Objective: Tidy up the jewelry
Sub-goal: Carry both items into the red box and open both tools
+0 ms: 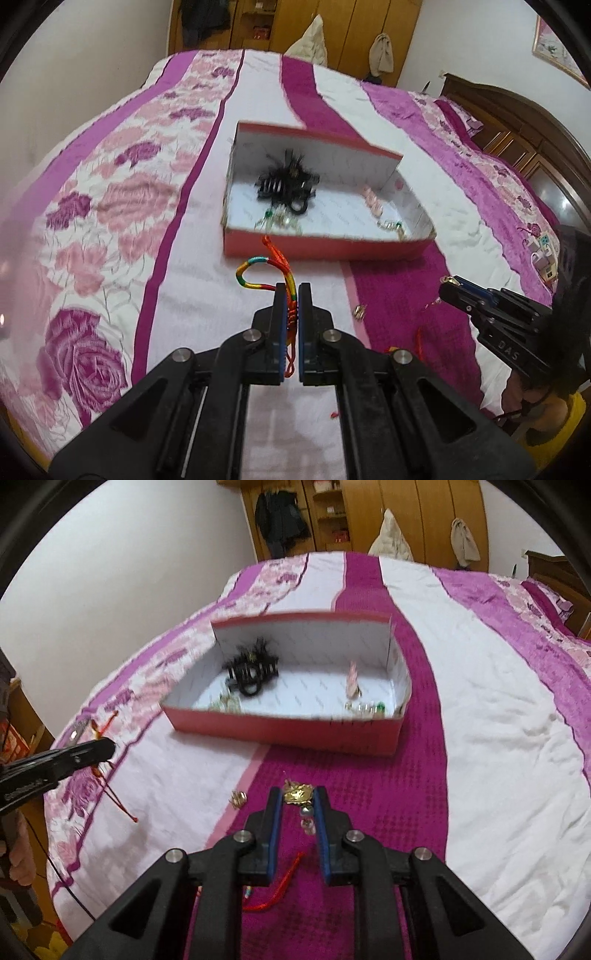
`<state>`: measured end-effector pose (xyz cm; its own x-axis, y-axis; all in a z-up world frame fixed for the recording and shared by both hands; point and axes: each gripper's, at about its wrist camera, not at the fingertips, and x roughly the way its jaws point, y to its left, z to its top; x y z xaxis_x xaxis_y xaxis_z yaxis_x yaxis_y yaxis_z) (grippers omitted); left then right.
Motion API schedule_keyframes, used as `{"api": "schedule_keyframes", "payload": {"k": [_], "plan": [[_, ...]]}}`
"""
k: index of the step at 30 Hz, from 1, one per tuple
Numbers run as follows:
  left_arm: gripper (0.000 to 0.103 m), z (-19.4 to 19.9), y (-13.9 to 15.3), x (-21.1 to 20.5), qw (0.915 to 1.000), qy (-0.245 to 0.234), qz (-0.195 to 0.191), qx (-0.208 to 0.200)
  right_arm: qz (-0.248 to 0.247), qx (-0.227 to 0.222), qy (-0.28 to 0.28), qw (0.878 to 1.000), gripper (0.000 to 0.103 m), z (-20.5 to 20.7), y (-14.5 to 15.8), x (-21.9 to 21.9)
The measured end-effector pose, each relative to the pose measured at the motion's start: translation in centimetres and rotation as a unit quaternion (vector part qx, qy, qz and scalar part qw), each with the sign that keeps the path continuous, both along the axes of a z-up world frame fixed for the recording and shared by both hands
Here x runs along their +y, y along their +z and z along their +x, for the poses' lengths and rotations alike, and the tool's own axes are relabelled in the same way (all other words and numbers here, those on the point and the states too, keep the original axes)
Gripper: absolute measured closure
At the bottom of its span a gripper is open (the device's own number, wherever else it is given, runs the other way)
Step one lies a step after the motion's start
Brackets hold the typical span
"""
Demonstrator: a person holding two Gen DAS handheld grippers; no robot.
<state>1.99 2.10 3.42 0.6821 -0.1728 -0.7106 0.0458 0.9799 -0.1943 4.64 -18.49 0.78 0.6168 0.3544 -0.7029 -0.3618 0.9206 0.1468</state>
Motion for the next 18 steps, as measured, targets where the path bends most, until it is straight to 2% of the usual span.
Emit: {"api": "schedule_keyframes", "payload": {"k": [8, 18], "plan": [[0.103, 1.8, 2.5, -0.5, 0.9981, -0.011, 0.014, -0.059, 0.039, -0.067, -0.011, 0.997, 0.084, 0.1, 3.7, -0.4], [0.103, 4.8, 4.4, -0.2, 0.9930, 0.001, 0.012, -0.118, 0.056, -0.116, -0.027, 0.991, 0.084, 2.3, 6.5, -0.3]]}}
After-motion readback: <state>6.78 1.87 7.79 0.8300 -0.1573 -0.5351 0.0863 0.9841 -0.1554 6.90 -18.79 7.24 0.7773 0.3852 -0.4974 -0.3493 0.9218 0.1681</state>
